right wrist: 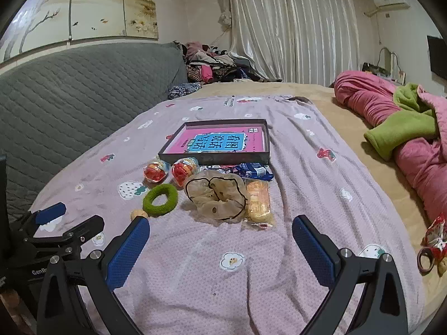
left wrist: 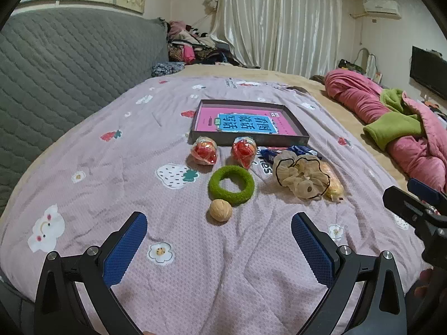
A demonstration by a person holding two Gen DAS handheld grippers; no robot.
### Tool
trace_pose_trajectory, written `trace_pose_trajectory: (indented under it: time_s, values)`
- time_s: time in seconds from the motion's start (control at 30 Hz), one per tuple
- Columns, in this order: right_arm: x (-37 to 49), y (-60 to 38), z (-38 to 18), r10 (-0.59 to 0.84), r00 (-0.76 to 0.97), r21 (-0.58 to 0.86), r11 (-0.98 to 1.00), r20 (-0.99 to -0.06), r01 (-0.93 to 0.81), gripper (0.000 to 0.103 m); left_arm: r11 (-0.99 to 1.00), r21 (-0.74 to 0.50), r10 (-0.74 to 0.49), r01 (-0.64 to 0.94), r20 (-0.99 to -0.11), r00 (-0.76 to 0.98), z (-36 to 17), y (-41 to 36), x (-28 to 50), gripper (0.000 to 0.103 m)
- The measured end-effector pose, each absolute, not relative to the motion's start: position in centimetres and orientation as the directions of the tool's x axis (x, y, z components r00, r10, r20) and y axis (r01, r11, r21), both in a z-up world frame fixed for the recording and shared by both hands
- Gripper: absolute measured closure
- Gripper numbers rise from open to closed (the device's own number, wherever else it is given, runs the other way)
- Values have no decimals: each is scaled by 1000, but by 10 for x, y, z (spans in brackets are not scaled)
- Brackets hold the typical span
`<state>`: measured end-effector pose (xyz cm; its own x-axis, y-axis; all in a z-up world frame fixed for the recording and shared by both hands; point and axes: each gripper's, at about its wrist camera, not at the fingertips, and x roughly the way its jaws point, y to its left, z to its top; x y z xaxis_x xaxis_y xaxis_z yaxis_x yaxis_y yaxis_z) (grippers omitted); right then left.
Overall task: Organize objects
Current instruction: 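Move left tool toward green ring while right tool approaches beige scrunchie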
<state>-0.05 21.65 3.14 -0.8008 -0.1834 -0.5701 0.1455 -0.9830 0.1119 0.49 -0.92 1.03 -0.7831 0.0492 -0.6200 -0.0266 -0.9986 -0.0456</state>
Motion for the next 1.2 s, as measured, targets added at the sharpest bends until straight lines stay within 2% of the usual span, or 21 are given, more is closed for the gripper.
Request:
trace_pose_trajectory:
  time_s: [0.27,0.67,1.2]
  values:
    - [-5,220,35,-196,-801,120,-981,-566,155,0,-999,-41,50,-31,-615,-787,11,-10,-1,0]
    - [-30,208,38,-147,-807,30,-987,-572,159,0,-999,-21,37,-31,-624,-780,9,-12,-32,0]
    - [-71,203,16,-129,-778,-3,-986,-615,165,0,-999,0,26,-34,-654,-756,-12,-15,-72,0]
